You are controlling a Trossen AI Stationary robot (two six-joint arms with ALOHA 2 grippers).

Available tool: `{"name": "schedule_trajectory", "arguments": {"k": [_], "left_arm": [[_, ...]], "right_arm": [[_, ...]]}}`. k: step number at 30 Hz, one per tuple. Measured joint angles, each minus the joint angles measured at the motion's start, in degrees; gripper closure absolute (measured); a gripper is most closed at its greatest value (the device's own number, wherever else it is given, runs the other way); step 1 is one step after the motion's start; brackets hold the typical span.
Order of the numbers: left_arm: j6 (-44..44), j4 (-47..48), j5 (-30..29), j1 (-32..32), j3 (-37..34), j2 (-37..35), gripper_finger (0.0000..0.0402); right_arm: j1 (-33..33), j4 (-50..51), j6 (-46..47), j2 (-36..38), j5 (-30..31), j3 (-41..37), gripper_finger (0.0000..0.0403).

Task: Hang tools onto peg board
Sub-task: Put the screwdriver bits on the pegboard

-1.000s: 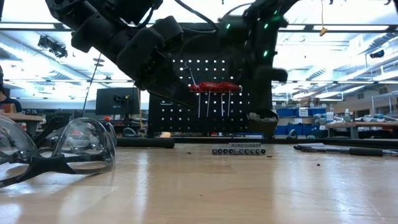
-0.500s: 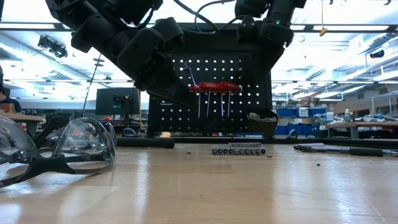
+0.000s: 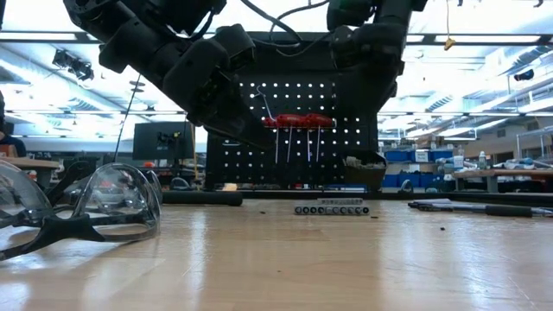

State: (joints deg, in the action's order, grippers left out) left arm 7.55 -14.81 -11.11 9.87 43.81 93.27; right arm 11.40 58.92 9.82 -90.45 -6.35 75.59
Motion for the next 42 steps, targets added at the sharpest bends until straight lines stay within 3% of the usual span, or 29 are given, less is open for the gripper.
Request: {"name": "schedule_trajectory", "arguments": {"k": [5,11,20,26,34,37,42], "left_arm": [[0.0,0.55,-0.33,0.0,-0.02,-0.01,0.0245],[-0.03,7.84,-5.88,0.76,-0.14,-6.72,0.0245],[-2.8,0.64,-15.39,1.79,-9.92,-15.84,0.0245],[-2.54,-1.87,-21.61,1.57,-14.91,-18.76,0.0245],[-0.89,-0.59,-27.06,0.6,-17.96,-23.05,0.0245],[0.58,-0.62,-31.76,0.35,-18.79,-23.41,0.0245],[0.99,-1.04,-32.48,0.35,-18.97,-24.66,0.0245]], "right_arm": [[-7.83,-12.14,-2.18,-1.72,0.56,-4.42,0.0315],[-14.7,-20.94,-3.96,-6.97,4.83,-5.4,0.0245],[-15.92,-22.12,-1.35,-13.35,6.84,-5.48,0.0139],[-15.9,-25.68,-0.76,-15.72,6.97,-7.05,0.0098],[-17.56,-27.49,-0.87,-17.29,10.01,-9.18,0.0106],[-18.33,-30.18,-0.92,-18.49,10.0,-10.65,0.0122],[-18.46,-31.25,-0.84,-20.87,9.02,-11.35,0.0171]]}}
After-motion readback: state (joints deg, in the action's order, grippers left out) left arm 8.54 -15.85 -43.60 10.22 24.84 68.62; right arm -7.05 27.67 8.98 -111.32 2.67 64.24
